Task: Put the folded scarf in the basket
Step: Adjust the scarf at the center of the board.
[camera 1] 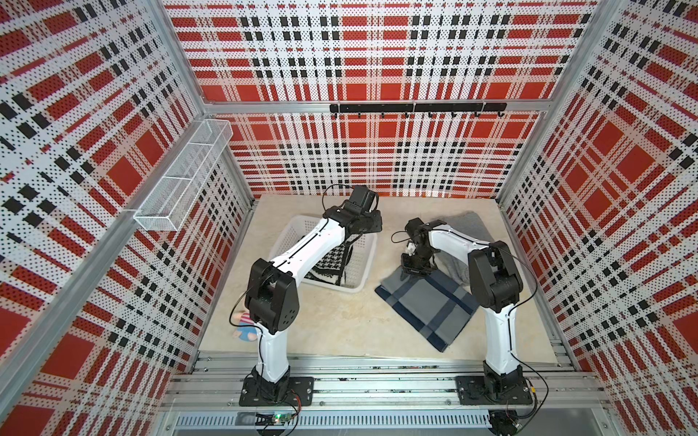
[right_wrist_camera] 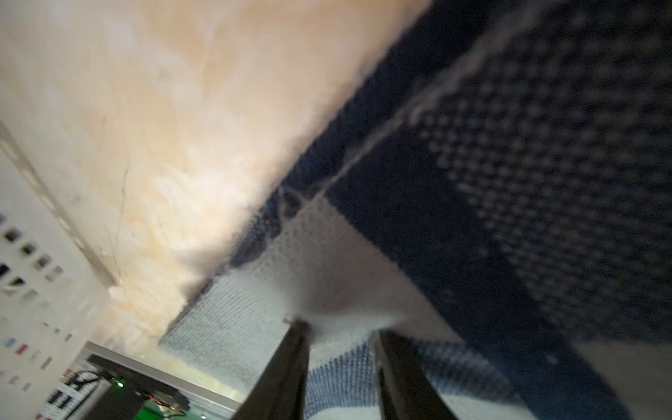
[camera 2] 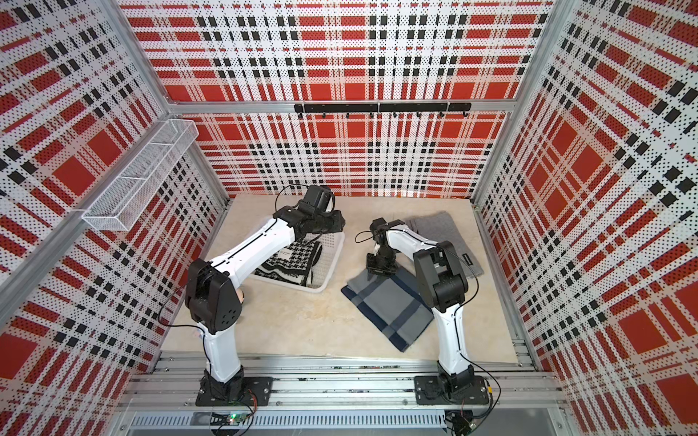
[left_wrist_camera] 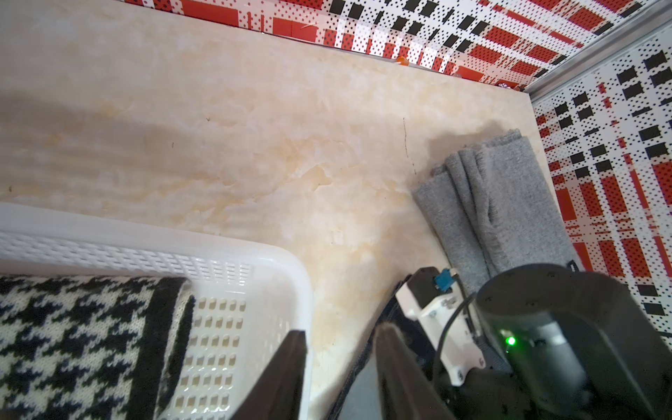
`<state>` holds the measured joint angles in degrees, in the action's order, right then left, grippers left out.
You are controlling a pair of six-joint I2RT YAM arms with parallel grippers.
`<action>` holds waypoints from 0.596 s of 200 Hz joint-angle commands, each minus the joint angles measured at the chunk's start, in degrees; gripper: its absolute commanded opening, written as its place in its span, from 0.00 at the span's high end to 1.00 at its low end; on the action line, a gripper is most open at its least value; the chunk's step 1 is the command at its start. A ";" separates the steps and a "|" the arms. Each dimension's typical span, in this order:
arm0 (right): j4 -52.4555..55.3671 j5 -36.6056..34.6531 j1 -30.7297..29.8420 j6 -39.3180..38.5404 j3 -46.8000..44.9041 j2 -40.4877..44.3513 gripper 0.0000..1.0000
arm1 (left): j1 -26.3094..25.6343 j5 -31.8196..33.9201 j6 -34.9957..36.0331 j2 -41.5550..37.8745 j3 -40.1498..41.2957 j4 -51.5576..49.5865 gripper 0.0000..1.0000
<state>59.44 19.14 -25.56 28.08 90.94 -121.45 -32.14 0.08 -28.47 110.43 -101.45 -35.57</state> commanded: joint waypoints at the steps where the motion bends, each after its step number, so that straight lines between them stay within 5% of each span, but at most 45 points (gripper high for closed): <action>1: 0.71 -2.26 -2.74 -4.36 -4.14 2.79 0.57 | -0.70 -1.97 1.29 -2.71 1.76 0.28 0.60; 38: -0.27 -7.76 -2.05 -2.61 -1.78 9.25 0.37 | -3.75 -8.55 4.25 -3.78 6.13 2.06 0.54; 61: 2.44 -10.81 -1.33 -0.30 -1.72 13.66 0.33 | -6.36 -12.72 6.15 -6.10 11.69 2.52 0.48; 119: 5.30 -8.60 13.59 10.47 -21.59 35.18 0.28 | -13.30 -14.43 10.44 -2.58 15.07 -1.21 0.44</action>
<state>61.39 9.96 -18.98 32.23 76.47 -93.97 -43.38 -12.71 -20.91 105.51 -84.77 -34.85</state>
